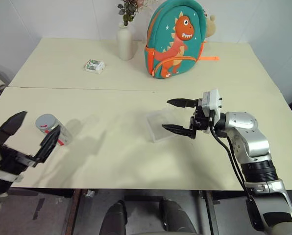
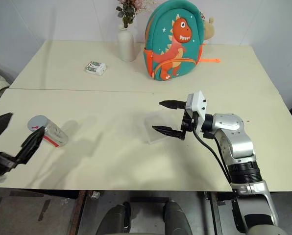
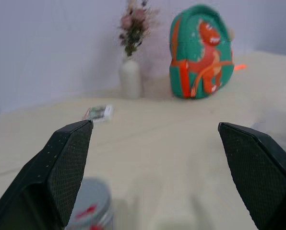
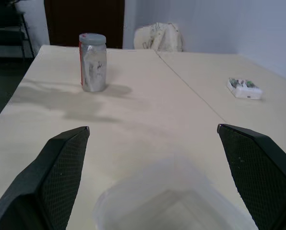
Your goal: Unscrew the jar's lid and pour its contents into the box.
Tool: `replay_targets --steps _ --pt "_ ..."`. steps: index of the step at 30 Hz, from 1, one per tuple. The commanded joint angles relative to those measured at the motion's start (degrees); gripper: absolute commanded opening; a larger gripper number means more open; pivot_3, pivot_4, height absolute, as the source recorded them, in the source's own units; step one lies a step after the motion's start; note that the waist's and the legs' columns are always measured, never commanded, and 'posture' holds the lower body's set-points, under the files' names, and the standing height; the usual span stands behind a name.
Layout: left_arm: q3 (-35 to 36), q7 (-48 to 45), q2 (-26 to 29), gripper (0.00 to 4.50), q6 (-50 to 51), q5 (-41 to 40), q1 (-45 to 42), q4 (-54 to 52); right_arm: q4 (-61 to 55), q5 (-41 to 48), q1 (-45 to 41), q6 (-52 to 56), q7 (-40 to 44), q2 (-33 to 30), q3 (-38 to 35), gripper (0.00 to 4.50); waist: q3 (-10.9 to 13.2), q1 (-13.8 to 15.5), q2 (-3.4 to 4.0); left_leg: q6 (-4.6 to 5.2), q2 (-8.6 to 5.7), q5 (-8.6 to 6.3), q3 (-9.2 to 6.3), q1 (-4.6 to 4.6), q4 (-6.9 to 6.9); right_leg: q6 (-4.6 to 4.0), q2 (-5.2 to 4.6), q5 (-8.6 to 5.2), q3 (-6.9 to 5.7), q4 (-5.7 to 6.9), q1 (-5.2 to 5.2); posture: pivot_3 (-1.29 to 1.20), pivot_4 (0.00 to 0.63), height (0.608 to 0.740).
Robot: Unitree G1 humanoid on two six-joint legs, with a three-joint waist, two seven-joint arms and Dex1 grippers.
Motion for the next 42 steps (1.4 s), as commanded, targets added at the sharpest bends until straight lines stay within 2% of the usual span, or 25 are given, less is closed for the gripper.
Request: replay_targets --steps 1,9,15,23,34,42 --pt "5.6 1.5 -1.4 4.45 -1.8 -1.5 3.0 -1.4 -0.1 1.4 -2.1 -0.7 0.7 1.2 -0.8 4.5 0.0 -0.1 -0.02 -0.07 0.0 -0.04 0.01 0.0 0.0 -0.04 0.0 0.02 0.01 -0.07 0.01 0.0 0.15 0.74" --pt "2.0 -0.7 -9.9 4.45 -6.3 3.9 9.0 2.4 -2.1 1.8 -3.1 -1.2 7.8 0.7 1.6 4.5 0.0 -0.6 -0.06 -0.16 0.08 -0.31 0.18 -0.13 -0.04 -0.19 0.0 0.08 0.06 -0.44 -0.01 0.0 0.15 0.74" --pt "-2.6 -2.9 -13.2 4.45 -11.4 10.1 10.0 7.8 -2.3 3.1 -2.8 -1.5 10.5 -0.7 -0.5 4.5 -0.1 -1.2 -0.13 -0.11 0.1 -0.37 0.2 -0.16 -0.09 -0.21 0.01 0.06 0.06 -0.58 -0.02 0.0 0.15 0.74" --pt "-5.3 -0.8 -12.3 4.45 -14.2 13.9 5.7 15.8 -6.2 3.2 -0.6 -0.2 7.9 -1.2 -0.9 4.5 -0.1 -1.4 -0.17 -0.09 0.15 -0.43 0.22 -0.17 -0.09 -0.22 0.02 0.06 0.06 -0.62 -0.03 0.0 0.15 0.74" --pt "-12.2 -0.7 -9.2 4.45 -17.5 18.6 -5.2 26.5 -12.2 4.0 0.1 2.7 3.1 -1.9 -1.2 4.5 -0.1 -1.2 -0.2 -0.16 0.17 -0.48 0.22 -0.17 -0.1 -0.18 0.01 0.09 0.03 -0.56 -0.02 0.0 0.15 0.74" --pt "-15.8 2.7 -8.4 4.45 -19.4 22.7 -13.5 33.2 -14.8 4.3 0.5 4.8 0.8 -2.2 -1.3 4.5 -0.1 -1.0 -0.22 -0.01 0.26 -0.4 0.21 -0.15 -0.1 -0.05 0.1 0.15 0.01 -0.41 -0.06 0.0 0.15 0.74"
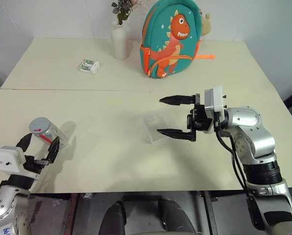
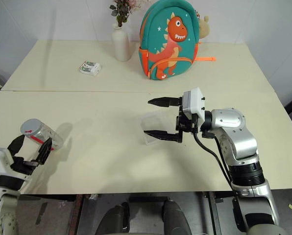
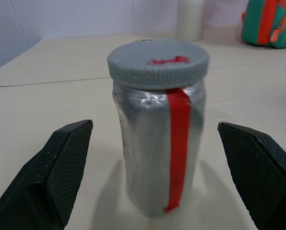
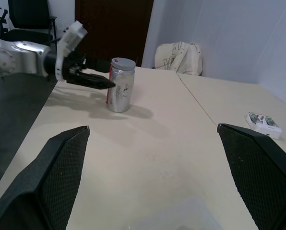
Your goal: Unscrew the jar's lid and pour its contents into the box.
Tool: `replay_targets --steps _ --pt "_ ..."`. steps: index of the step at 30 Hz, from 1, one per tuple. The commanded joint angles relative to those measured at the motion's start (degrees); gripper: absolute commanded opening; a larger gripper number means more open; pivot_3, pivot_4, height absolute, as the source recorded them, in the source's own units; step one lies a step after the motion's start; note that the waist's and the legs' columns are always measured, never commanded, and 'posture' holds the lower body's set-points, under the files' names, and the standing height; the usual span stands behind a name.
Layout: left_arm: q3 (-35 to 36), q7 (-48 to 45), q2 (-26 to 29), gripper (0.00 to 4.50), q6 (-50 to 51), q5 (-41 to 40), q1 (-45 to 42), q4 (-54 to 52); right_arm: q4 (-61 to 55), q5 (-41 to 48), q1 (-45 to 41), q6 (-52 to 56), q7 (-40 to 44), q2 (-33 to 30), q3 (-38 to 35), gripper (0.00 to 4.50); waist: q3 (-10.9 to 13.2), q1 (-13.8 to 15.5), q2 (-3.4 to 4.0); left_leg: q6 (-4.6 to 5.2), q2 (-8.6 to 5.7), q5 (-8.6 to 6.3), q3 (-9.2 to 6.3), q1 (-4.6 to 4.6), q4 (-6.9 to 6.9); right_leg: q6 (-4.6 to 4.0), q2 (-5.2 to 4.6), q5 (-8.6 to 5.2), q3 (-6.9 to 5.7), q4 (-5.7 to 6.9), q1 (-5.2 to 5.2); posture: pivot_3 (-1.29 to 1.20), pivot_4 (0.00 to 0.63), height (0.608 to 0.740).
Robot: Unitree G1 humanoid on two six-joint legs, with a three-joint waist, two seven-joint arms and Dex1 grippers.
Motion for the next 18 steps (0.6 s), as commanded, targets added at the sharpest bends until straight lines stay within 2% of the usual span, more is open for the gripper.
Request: replay_targets --steps 1,4,7,8,11,17,18 --pt "-0.5 1.7 0.6 4.45 -2.4 1.8 -2.1 2.2 -2.5 1.3 -0.1 0.6 -1.0 -0.7 -1.6 4.5 0.0 0.0 0.0 0.0 0.0 0.0 0.0 0.0 0.0 0.07 0.0 0.04 0.0 0.01 0.0 0.0 0.15 0.74" --pt "-1.3 2.7 0.7 4.45 -3.3 3.1 -3.9 4.2 -2.8 1.4 0.0 1.0 -1.7 -0.8 -1.7 4.5 0.0 0.0 -0.02 0.01 0.01 0.01 0.0 0.0 0.01 0.09 0.03 0.05 0.0 0.1 -0.03 0.0 0.15 0.74" --pt "-1.6 3.8 0.8 4.45 -3.6 3.8 -5.0 5.3 -3.0 1.4 0.1 1.3 -2.2 -0.8 -1.7 4.5 0.0 0.0 -0.02 0.01 0.04 0.01 0.0 0.02 0.01 0.8 0.07 0.43 -0.01 0.18 -0.07 0.0 0.15 0.74" --pt "-1.6 4.0 0.8 4.45 -3.6 3.8 -5.1 5.5 -3.1 1.5 0.2 1.4 -2.3 -0.8 -1.7 4.5 0.0 0.0 -0.02 0.01 0.05 0.01 0.0 0.02 0.01 0.81 0.08 0.43 -0.01 0.19 -0.07 0.0 0.15 0.74" --pt "-1.6 5.1 0.4 3.89 -2.9 3.1 -6.0 5.0 -3.3 1.5 0.4 1.6 -3.0 -0.7 -1.9 4.5 0.0 0.0 -0.02 0.0 0.08 0.01 0.0 0.03 0.01 0.8 0.08 0.43 -0.01 0.2 -0.07 0.0 0.15 0.74" --pt "-2.9 4.9 1.6 2.06 -1.9 3.4 -7.0 5.1 -2.7 1.4 0.8 1.6 -3.5 -0.5 -1.8 4.5 0.0 0.1 -0.02 0.0 0.08 0.0 0.01 0.03 0.01 0.79 0.07 0.42 -0.01 0.19 -0.07 0.0 0.15 0.74" --pt "-2.9 5.0 1.7 2.0 -1.7 3.4 -7.2 5.2 -2.7 1.3 0.9 1.6 -3.6 -0.5 -1.7 4.5 0.0 0.1 -0.02 0.0 0.08 0.0 0.01 0.03 0.01 0.79 0.07 0.42 -0.01 0.2 -0.07 0.0 0.15 0.74"
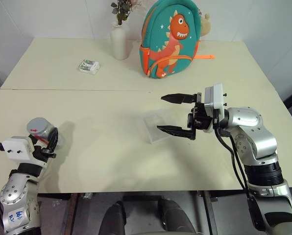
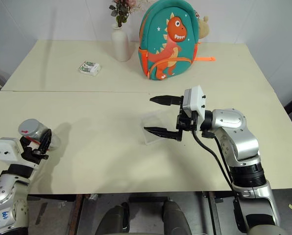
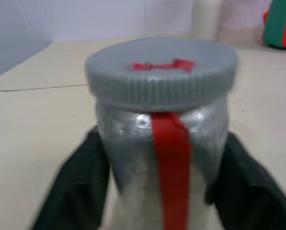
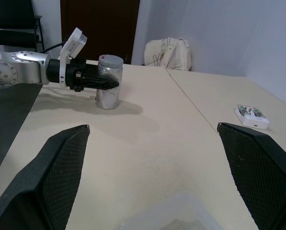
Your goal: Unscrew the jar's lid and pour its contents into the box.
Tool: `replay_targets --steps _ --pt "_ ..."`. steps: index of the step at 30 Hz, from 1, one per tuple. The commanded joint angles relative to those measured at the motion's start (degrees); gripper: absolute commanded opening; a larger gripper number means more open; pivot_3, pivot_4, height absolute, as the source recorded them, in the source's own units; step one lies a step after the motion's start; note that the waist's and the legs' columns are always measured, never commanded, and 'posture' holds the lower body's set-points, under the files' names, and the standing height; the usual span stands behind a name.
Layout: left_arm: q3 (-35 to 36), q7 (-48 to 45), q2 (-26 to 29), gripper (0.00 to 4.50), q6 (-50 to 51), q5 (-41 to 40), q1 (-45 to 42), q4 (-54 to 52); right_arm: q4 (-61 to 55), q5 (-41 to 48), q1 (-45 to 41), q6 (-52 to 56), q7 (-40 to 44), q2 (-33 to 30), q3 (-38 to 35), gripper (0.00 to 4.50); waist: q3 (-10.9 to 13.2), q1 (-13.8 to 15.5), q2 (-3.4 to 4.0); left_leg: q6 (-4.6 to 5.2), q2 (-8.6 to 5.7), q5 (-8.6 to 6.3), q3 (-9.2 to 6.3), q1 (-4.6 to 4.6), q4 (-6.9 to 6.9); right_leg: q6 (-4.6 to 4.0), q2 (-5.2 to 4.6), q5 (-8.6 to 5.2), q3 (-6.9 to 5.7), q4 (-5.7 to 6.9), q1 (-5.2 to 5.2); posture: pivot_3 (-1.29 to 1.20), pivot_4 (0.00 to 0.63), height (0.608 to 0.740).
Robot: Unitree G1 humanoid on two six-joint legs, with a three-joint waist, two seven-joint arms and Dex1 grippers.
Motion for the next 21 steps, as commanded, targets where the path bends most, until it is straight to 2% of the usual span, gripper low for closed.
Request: replay_targets --steps 1,5,8,10,13,14,15,18,21 --pt "0.4 0.6 1.4 2.0 0.3 -0.3 -0.4 -1.0 -1.7 1.0 0.4 -0.4 -0.5 -0.2 -1.4 4.5 0.0 -0.1 0.0 0.0 0.0 0.0 0.0 0.0 0.0 0.0 0.0 0.0 0.0 0.0 0.0 0.0 0.15 0.74" --pt "0.5 -0.8 1.4 2.0 0.3 -1.7 -0.2 -1.2 -1.5 0.9 0.6 -0.5 -0.8 -0.2 -1.4 4.5 0.0 -0.1 0.0 0.0 0.02 0.0 0.0 0.0 -0.01 0.0 0.01 0.0 0.0 0.0 -0.01 0.0 0.15 0.74" --pt "0.2 -4.4 4.0 2.0 1.6 -5.4 -1.0 -7.3 -1.9 0.9 0.7 -0.1 -1.4 -0.4 -1.5 4.5 0.0 0.0 -0.01 0.0 0.02 0.0 0.0 -0.02 0.0 0.0 0.01 0.0 -0.01 0.01 -0.02 0.0 0.15 0.74" --pt "-0.6 -8.5 7.1 2.0 5.2 -10.0 -1.4 -11.2 -2.7 1.0 0.8 0.5 -2.3 -0.5 -1.6 4.5 0.0 0.0 -0.02 -0.01 0.05 0.0 -0.01 -0.05 0.0 0.0 0.01 0.0 -0.03 0.01 -0.03 0.0 0.15 0.74" --pt "-2.2 -17.0 12.1 2.0 13.6 -21.9 -1.7 -16.9 -4.9 0.5 1.4 2.4 -5.0 -1.0 -1.7 4.5 0.0 0.2 -0.01 -0.05 0.07 -0.02 0.0 -0.04 -0.03 -0.16 0.0 -0.08 -0.04 0.01 -0.04 0.0 0.15 0.74" --pt "-3.1 -18.3 13.8 2.0 15.1 -22.4 -2.6 -16.9 -5.9 0.5 1.6 3.2 -5.6 -1.2 -1.7 4.5 0.0 0.2 0.01 -0.06 0.07 -0.03 0.02 -0.04 -0.04 -0.34 -0.02 -0.18 -0.03 -0.01 -0.03 0.0 0.15 0.74" --pt "-4.7 -19.8 15.7 2.0 16.4 -22.2 -4.2 -16.5 -7.0 1.0 1.9 4.3 -6.3 -1.4 -1.9 4.5 0.0 0.3 0.01 -0.06 0.04 -0.03 0.05 -0.03 -0.06 -0.88 -0.07 -0.48 -0.01 -0.02 -0.03 0.0 0.15 0.74" --pt "-11.1 -24.4 19.2 2.0 17.9 -19.4 -11.3 -13.0 -10.4 3.4 1.9 8.5 -9.8 -1.0 -2.7 4.5 0.0 0.8 0.01 -0.03 0.02 0.0 0.06 -0.01 -0.05 -0.94 -0.03 -0.51 0.0 0.01 -0.04 0.0 0.15 0.74" --pt "-18.3 -28.3 19.1 2.0 17.6 -16.0 -19.6 -8.5 -13.3 4.3 1.0 12.3 -14.7 0.5 -2.3 4.5 0.0 1.2 0.01 -0.03 0.02 0.02 0.05 -0.01 -0.01 -0.93 0.04 -0.5 0.01 0.06 -0.06 0.0 0.15 0.74"
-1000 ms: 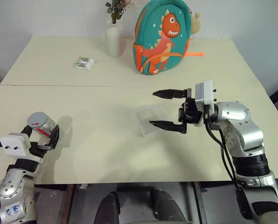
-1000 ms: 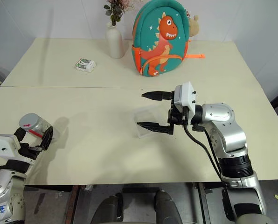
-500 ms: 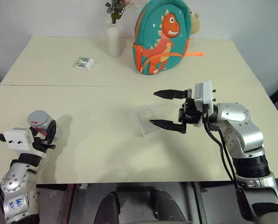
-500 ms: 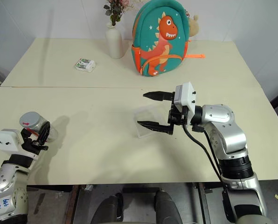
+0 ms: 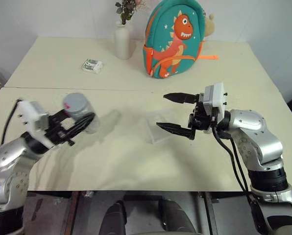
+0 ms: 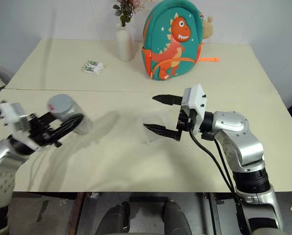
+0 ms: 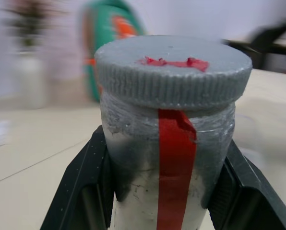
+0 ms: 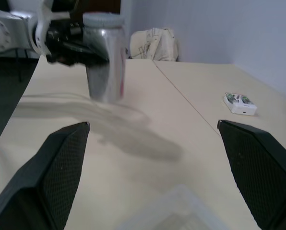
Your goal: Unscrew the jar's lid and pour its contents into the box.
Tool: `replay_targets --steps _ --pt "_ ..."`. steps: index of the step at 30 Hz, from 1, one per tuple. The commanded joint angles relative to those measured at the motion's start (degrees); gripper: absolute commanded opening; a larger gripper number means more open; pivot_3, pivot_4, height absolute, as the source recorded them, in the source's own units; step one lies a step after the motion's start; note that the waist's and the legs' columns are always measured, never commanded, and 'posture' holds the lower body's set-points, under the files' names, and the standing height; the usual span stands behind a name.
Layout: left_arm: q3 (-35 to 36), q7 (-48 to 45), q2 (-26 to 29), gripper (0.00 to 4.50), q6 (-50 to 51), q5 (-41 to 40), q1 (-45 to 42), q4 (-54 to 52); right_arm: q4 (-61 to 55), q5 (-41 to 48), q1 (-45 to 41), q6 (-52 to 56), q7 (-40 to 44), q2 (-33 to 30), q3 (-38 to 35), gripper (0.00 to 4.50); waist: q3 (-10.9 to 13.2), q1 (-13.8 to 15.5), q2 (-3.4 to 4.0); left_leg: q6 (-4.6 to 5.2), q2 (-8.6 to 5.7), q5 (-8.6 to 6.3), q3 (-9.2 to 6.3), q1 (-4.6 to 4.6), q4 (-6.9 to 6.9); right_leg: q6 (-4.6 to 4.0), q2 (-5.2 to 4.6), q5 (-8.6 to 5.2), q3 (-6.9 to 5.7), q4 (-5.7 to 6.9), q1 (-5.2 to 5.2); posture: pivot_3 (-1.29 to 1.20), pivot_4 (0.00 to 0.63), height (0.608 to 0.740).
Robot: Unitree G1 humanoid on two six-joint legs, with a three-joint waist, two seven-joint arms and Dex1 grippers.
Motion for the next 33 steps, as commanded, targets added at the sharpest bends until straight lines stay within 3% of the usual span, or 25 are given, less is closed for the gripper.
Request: replay_targets --steps 1,4,6,13,33 --pt "-7.1 -4.5 -0.3 2.0 -0.4 3.6 -7.1 3.8 -5.2 2.3 -1.4 4.3 -6.0 1.7 -1.1 4.5 0.0 0.1 0.0 0.0 0.0 0.01 0.0 -0.01 0.02 0.02 0.01 0.01 0.01 0.0 0.0 0.0 0.15 0.74" --pt "-11.6 -6.6 -1.7 2.0 -1.4 6.7 -10.7 7.2 -6.9 2.4 -2.2 7.8 -9.8 2.8 0.0 4.5 0.0 -0.1 0.0 0.0 0.0 0.01 0.04 -0.02 0.01 0.22 0.05 0.11 0.06 0.02 -0.02 0.0 0.15 0.74" --pt "-13.0 -7.5 -2.9 2.0 -1.8 7.5 -12.1 8.8 -7.5 2.7 -3.0 9.9 -11.5 3.4 0.6 4.5 0.0 0.0 0.0 -0.02 0.05 -0.01 0.04 -0.05 0.0 0.84 0.12 0.44 0.06 0.06 -0.11 0.0 0.15 0.74" --pt "-18.2 -9.7 -8.0 2.0 -4.0 11.7 -17.1 13.5 -6.9 3.2 -5.7 15.6 -17.4 7.4 1.3 4.5 0.0 0.4 0.0 -0.09 0.45 0.02 0.04 -0.39 0.09 0.85 0.66 0.44 0.21 0.51 -0.73 0.0 0.15 0.74" --pt "-20.1 -11.9 -14.5 2.0 -6.9 15.4 -21.4 18.5 -3.4 0.1 -7.5 16.8 -15.6 8.1 6.7 4.5 0.0 0.2 0.0 -0.09 0.47 0.03 0.13 -0.37 0.26 0.91 0.72 0.48 0.35 0.61 -0.75 0.0 0.15 0.74"
